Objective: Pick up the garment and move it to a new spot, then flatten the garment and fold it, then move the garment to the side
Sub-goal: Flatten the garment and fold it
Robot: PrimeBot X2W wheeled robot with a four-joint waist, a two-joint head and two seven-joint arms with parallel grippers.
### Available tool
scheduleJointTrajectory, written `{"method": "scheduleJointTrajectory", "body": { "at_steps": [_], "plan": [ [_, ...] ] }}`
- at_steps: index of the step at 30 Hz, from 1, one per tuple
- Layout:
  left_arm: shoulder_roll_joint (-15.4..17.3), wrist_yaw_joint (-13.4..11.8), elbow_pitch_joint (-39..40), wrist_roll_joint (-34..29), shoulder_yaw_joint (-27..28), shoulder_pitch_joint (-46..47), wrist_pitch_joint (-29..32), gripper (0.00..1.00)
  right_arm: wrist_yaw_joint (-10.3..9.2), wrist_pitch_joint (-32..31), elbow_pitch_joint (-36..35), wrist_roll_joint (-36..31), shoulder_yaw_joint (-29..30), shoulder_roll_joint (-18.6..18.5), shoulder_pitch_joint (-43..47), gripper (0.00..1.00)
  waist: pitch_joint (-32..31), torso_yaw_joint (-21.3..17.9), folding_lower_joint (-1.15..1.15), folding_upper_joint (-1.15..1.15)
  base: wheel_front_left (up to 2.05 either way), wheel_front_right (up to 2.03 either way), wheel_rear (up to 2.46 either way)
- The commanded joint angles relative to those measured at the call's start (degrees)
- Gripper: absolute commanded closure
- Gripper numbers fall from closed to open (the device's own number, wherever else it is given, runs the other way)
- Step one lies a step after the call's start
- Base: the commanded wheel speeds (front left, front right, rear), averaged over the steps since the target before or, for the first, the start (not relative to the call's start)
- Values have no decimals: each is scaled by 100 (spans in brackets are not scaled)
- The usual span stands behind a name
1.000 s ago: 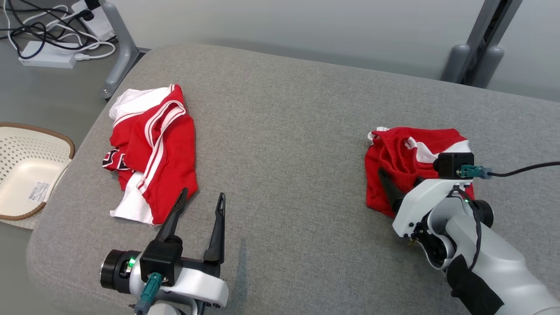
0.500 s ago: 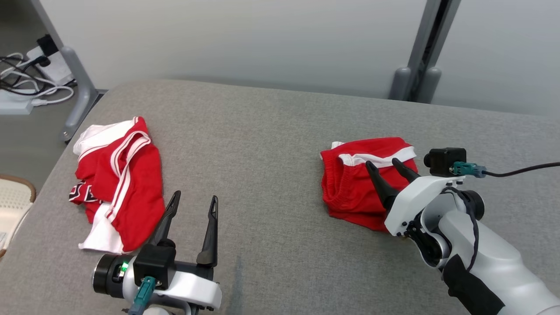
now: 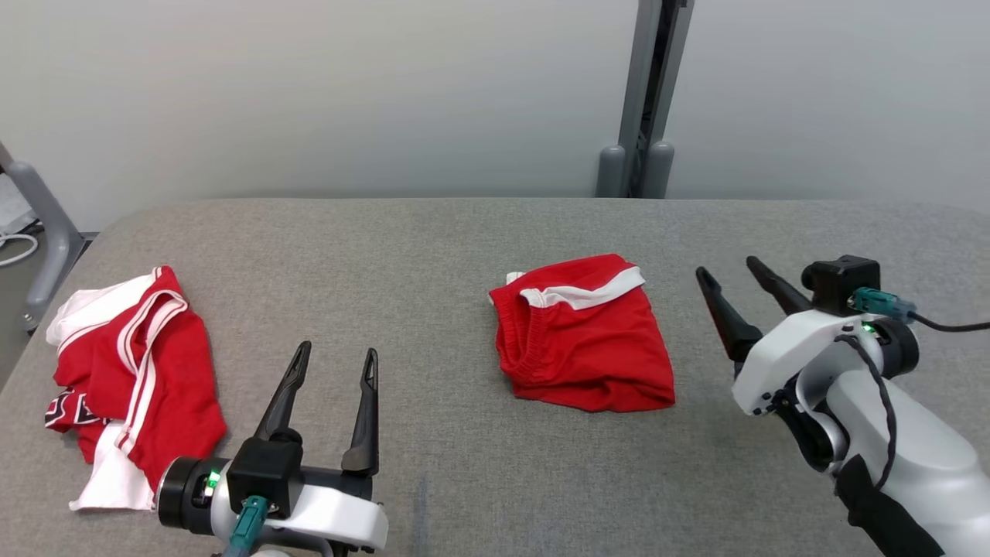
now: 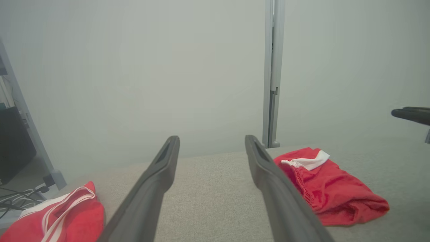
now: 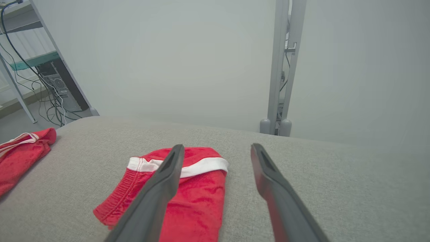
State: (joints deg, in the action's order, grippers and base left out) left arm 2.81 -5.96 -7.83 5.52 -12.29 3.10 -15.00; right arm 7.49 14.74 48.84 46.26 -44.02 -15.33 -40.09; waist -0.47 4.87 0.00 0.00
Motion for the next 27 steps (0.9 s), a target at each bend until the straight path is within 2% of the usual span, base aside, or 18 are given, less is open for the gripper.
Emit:
{"method": "scheduleJointTrajectory", "body": {
  "at_steps": [1,6,11,15,19,27],
  "plan": [
    [22,-31,19,12,30,-50,-20,0,1,59,-57,-130,123,-70,122,0,-31,-80,0,0,0,0,0],
    [21,-54,82,23,94,-126,-20,0,1,52,-703,-968,1123,-223,607,0,-20,-204,0,0,0,0,0],
    [21,-89,160,42,175,-146,-20,0,1,53,-1528,-2076,2225,-161,1344,0,19,-250,0,0,0,0,0],
    [21,-129,279,62,272,-246,-20,0,1,43,-2312,-2909,3126,178,2103,0,36,-274,0,0,0,0,0],
    [19,-219,346,43,336,-368,-20,0,1,43,-3021,-3468,3755,606,2813,0,30,-308,0,0,0,0,0],
    [18,-313,542,48,397,-631,-19,0,1,44,-3768,-3883,4275,1070,3634,0,23,-312,0,0,0,0,0]
  ]
}}
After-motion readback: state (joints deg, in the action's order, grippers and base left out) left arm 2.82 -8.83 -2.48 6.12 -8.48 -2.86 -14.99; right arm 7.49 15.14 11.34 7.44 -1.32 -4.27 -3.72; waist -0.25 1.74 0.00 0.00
